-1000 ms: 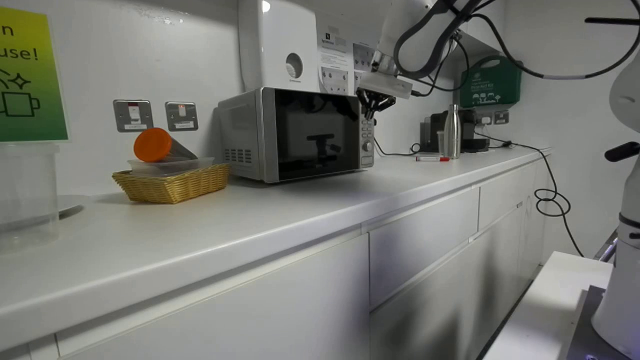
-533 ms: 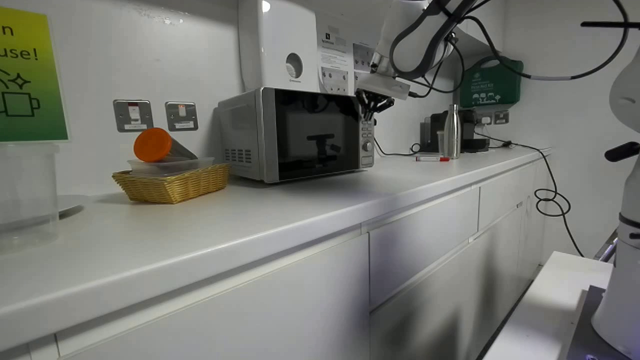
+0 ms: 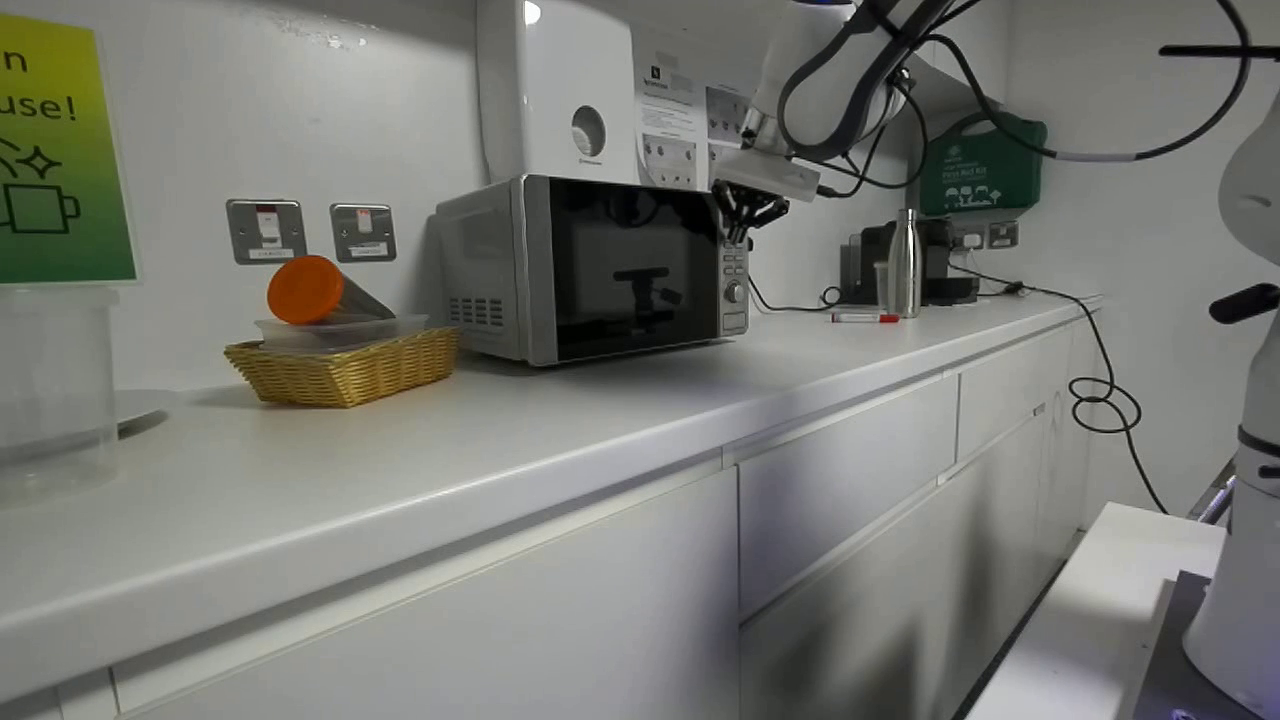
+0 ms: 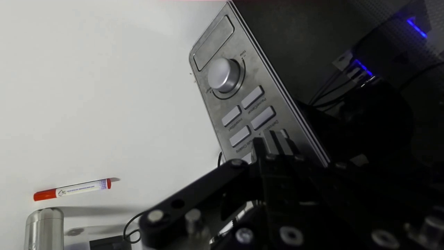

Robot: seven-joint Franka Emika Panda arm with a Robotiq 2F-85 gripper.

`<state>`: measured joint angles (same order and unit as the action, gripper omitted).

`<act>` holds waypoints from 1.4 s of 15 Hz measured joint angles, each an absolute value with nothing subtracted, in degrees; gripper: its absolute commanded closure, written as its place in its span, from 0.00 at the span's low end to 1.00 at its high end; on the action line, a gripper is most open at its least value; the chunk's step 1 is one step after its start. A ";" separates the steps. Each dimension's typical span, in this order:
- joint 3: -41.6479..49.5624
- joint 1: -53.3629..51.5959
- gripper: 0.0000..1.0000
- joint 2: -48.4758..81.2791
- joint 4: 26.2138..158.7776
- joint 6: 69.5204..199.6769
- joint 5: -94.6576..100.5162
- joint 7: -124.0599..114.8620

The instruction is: Press on the microwave top left button

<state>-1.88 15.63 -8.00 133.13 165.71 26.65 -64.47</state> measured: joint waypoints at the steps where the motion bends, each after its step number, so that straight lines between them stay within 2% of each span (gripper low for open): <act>1: -1.87 15.63 1.00 -7.99 133.10 165.71 26.60 -64.46; 21: -1.61 15.63 1.00 -6.63 132.00 165.68 25.11 -64.38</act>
